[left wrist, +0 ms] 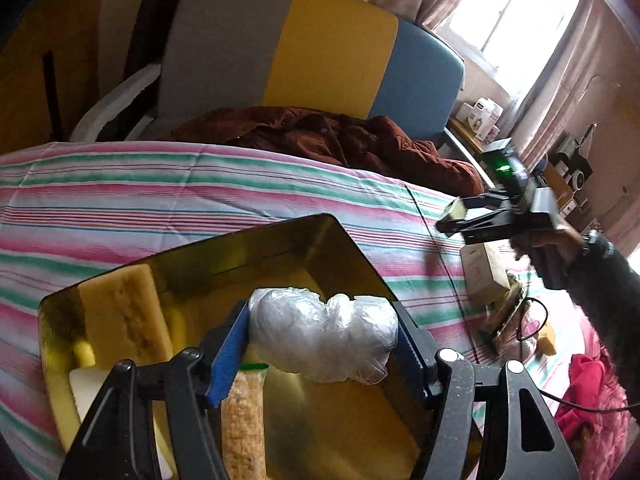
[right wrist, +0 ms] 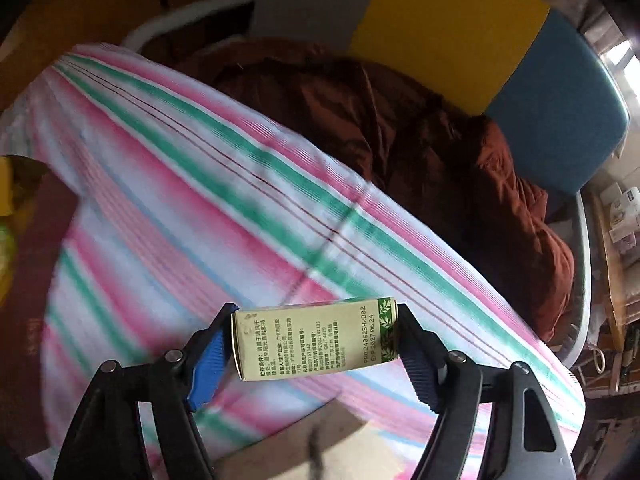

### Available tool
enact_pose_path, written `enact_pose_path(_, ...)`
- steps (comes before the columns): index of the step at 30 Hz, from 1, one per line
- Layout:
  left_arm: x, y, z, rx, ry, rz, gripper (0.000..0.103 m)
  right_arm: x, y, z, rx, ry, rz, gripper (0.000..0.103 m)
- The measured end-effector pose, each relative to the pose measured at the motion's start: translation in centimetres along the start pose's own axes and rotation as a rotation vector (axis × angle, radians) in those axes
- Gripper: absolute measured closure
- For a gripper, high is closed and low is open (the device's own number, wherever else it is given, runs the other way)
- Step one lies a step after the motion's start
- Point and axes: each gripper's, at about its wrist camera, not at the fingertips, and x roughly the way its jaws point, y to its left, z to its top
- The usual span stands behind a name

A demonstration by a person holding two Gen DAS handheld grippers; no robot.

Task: Organize objects
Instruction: 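Carry the plastic bag to the tray with the left gripper while the right gripper grasps the small green box, then release the plastic bag and green box into the tray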

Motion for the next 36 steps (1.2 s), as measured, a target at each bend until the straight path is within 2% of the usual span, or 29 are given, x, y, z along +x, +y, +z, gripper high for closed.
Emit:
enact_pose_path(3, -1.3, 0.2, -0.7, -0.011, -0.018, 0.03, 0.036, -4.1, 2.8, -0.3, -0.017, -0.083, 0.049, 0.026)
enact_pose_path(7, -3.4, 1.2, -1.3, -0.051, -0.06, 0.082, 0.036, -10.1, 8.8, 0.1, -0.042, -0.219, 0.173, 0.026)
enact_pose_path(11, -5.7, 2.0, -2.0, -0.089, -0.09, 0.127, 0.036, -12.8, 14.2, 0.9, -0.067, -0.28, 0.286, 0.023)
enact_pose_path(13, -7.3, 2.2, -2.6, -0.088, -0.121, 0.15, 0.034, -13.5, 16.5, 0.8, -0.082, -0.288, 0.291, 0.02)
enact_pose_path(16, -9.4, 3.1, -3.7, -0.118, -0.152, 0.176, 0.027, -14.2, 18.9, 0.1, -0.066, -0.299, 0.28, 0.019)
enact_pose_path(18, -10.4, 3.8, -4.4, -0.136, -0.16, 0.199, 0.014, -14.4, 19.8, -0.5, -0.045, -0.301, 0.288, 0.019)
enact_pose_path(19, -10.8, 4.2, -4.9, -0.149, -0.165, 0.206, 0.013, -14.4, 20.3, -1.0, -0.029, -0.301, 0.29, 0.019)
enact_pose_path(22, -11.8, 4.8, -6.4, -0.176, -0.162, 0.192, 0.011, -13.9, 20.9, -1.5, -0.002, -0.299, 0.288, 0.019)
enact_pose_path(26, -12.8, 4.2, -8.6, -0.157, -0.18, 0.228, 0.011, -14.2, 21.5, -3.7, 0.056, -0.303, 0.281, 0.019)
enact_pose_path(33, -13.8, 2.7, -11.8, -0.132, -0.227, 0.34, 0.007, -14.2, 24.5, -7.1, 0.113, -0.324, 0.193, 0.019)
enact_pose_path(36, -14.2, 2.0, -12.8, -0.122, -0.242, 0.383, 0.007, -14.0, 25.3, -8.3, 0.142, -0.331, 0.18, 0.019)
